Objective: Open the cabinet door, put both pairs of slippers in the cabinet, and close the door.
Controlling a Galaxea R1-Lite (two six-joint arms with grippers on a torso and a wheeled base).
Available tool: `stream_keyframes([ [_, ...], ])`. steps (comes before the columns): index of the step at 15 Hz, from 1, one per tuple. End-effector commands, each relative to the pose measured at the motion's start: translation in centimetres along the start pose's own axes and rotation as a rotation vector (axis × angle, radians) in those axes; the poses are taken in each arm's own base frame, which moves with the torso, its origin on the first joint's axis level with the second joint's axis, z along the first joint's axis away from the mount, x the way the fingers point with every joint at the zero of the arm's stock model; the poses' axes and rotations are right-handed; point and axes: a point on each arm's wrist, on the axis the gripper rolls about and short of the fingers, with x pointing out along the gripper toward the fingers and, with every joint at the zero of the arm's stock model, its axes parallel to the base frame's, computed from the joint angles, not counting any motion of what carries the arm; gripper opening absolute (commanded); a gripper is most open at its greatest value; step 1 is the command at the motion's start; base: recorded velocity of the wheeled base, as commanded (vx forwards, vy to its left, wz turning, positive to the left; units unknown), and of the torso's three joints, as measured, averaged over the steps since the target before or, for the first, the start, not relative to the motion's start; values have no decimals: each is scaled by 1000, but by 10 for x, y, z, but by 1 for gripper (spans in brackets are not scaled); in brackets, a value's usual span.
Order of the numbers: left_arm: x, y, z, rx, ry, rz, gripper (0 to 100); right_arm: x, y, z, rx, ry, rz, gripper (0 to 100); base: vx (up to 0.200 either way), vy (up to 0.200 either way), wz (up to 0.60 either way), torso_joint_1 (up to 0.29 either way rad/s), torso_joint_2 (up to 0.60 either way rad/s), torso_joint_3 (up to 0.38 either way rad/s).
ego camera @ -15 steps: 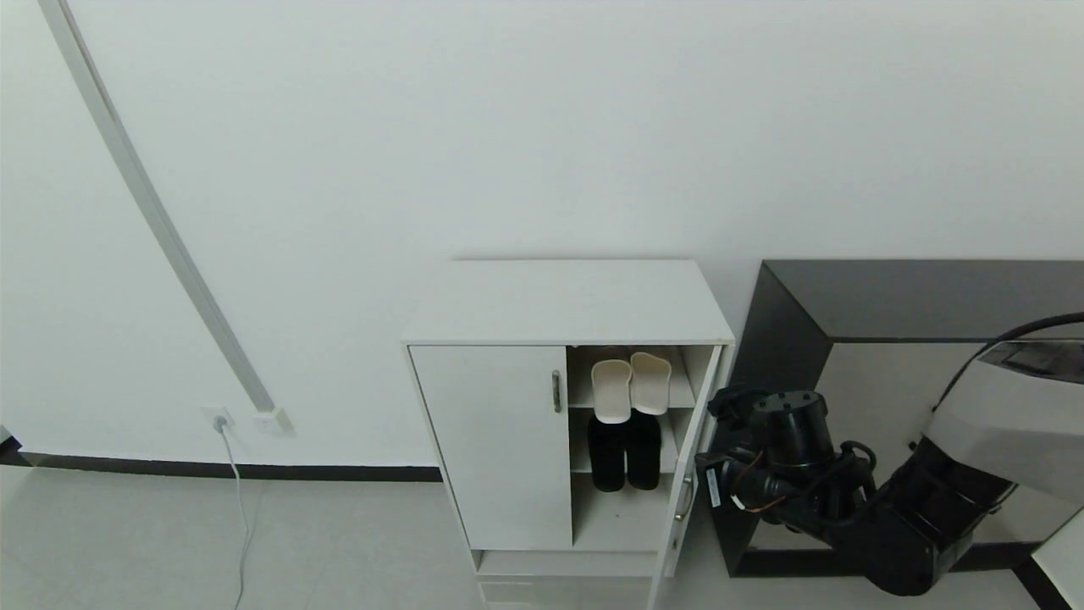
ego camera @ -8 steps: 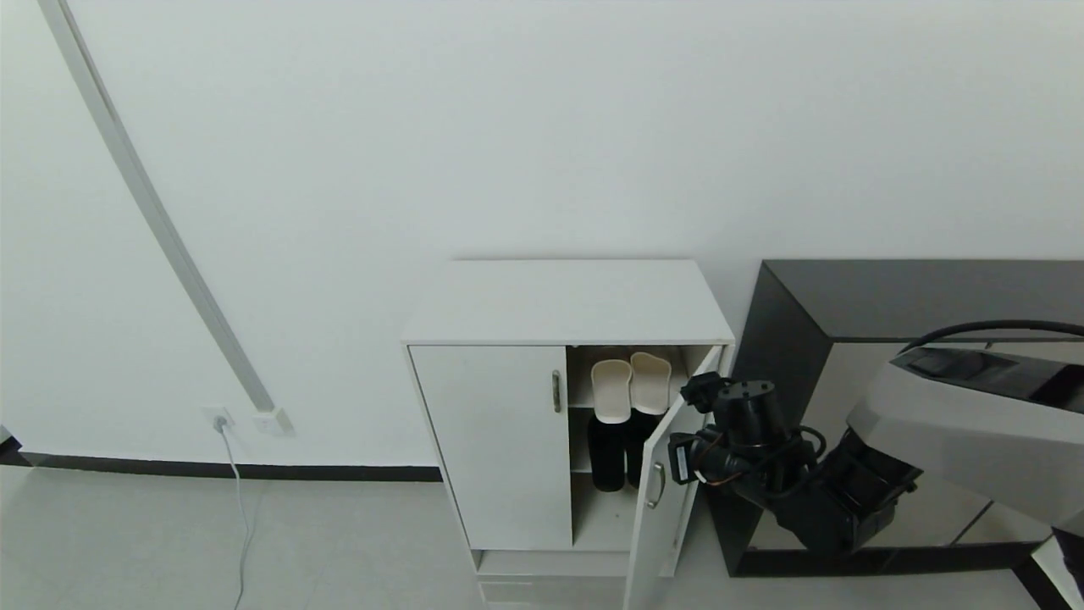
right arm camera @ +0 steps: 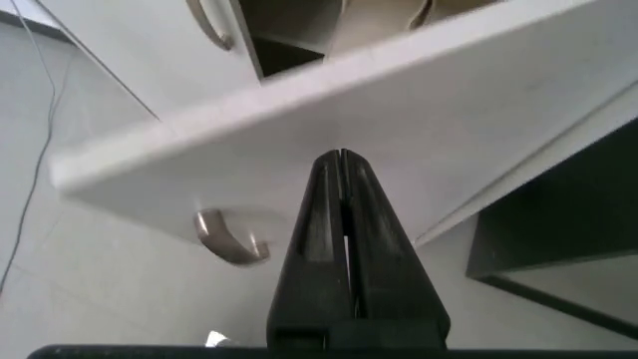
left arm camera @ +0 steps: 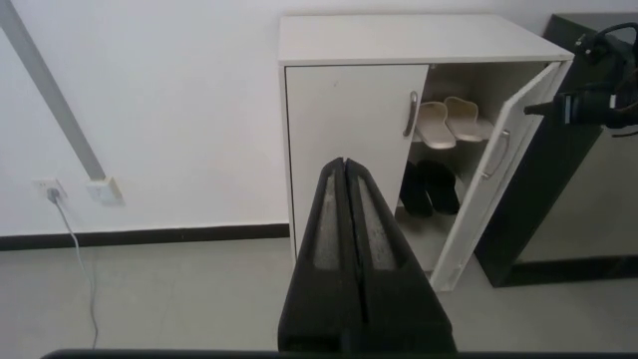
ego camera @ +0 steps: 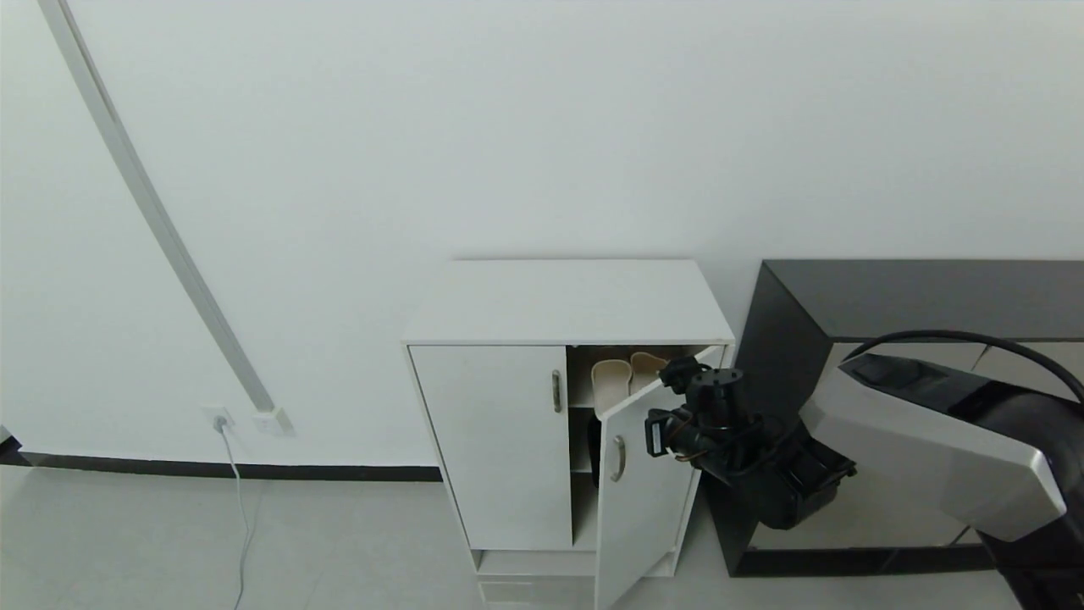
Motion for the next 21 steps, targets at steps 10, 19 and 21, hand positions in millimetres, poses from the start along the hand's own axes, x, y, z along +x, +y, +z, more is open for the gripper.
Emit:
stream_keyframes([
  [10, 0, 0, 0, 1, 1, 0, 0, -74, -4, -14, 50, -3, 121, 0, 120, 0, 0, 0, 0, 3],
  [19, 0, 0, 0, 0, 1, 0, 0, -88, -7, -32, 46, 16, 149, 0, 44, 0, 0, 2, 1, -1],
  [21, 0, 0, 0, 0, 1, 0, 0, -80, -6, -30, 47, -1, 150, 0, 0, 0, 0, 0, 0, 0],
])
